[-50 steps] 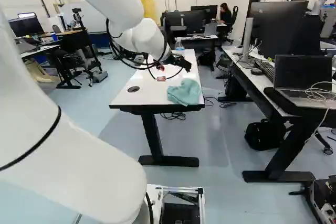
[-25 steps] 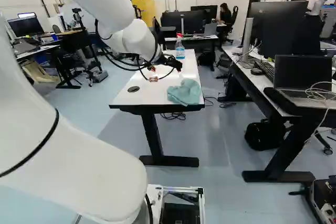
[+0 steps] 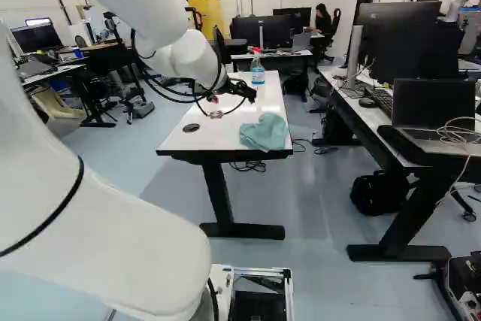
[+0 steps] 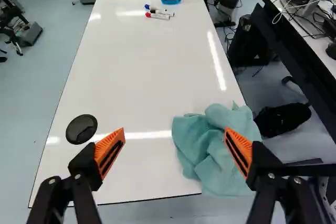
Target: Clean the table with the green towel
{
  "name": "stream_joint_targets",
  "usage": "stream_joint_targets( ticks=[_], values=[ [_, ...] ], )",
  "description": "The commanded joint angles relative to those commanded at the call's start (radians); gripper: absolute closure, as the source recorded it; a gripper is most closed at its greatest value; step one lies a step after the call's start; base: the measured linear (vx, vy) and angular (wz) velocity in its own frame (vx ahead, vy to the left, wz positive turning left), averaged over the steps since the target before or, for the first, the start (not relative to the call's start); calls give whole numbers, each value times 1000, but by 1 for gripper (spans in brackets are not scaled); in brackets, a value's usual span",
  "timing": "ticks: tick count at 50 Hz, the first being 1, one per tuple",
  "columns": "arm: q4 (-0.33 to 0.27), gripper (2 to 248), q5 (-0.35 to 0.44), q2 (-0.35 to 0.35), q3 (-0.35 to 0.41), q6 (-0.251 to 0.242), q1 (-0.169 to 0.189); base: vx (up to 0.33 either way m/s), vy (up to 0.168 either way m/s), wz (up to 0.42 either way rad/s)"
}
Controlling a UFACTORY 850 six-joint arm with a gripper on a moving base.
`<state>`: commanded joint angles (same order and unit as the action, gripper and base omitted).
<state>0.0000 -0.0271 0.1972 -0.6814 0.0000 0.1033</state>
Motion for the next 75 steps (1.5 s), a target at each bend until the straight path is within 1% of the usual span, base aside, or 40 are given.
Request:
stream_joint_targets(
  ticks=[19,37,56,75],
  values=[
    [0,3,62,6,41,0,-7,0,0,0],
    [0,3,160,15,105,0,-18,0,0,0],
    [0,3,301,27,199,0,-35,0,0,0],
    [0,3,481,44,317,0,-55,0,0,0]
  ],
)
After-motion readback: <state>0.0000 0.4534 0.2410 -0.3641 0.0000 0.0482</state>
